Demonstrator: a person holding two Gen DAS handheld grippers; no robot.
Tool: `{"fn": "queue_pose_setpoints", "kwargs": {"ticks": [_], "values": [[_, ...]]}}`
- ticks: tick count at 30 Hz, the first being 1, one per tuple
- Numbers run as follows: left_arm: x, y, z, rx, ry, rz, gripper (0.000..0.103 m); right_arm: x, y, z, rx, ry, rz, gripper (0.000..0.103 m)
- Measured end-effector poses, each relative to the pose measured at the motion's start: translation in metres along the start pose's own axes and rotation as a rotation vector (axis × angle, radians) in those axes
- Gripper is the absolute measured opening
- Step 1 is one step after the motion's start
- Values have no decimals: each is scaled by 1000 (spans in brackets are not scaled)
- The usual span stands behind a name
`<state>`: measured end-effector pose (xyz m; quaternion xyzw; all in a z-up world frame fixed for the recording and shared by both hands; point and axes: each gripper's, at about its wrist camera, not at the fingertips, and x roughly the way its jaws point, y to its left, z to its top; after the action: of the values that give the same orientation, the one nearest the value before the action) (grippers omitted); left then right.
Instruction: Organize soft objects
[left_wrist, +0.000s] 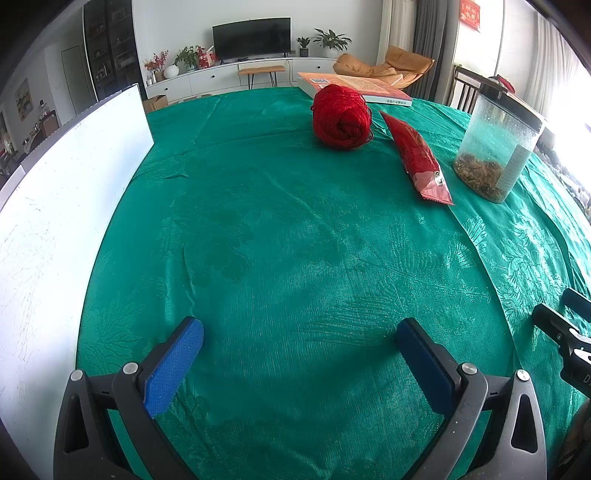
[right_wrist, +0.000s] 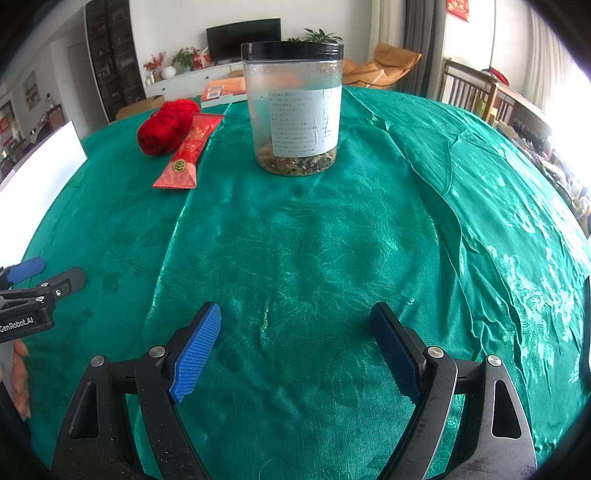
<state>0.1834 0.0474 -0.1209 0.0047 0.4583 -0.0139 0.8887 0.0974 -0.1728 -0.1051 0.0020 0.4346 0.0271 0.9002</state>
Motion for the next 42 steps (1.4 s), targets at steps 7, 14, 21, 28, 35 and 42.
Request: {"fn": "queue_pose_setpoints", "kwargs": {"ticks": [7,14,21,28,35,42], "values": [[0,0,0,0,0,0,103,0,0,0,-1,0,0,86],[0,0,0,-1,0,0,103,1,1,2,-11,12,8,88],[0,0,0,0,0,0,103,4,45,62,-61,-19,175,88],[0,1,0,-1,0,0,103,85,107,128,-207,56,37,85],[-2,1,0,-1,0,0,103,71,79,100,-116,80,116,26],[-3,1,0,-2,0,1,103,-3,-4,7,-49,94,53,26]]}}
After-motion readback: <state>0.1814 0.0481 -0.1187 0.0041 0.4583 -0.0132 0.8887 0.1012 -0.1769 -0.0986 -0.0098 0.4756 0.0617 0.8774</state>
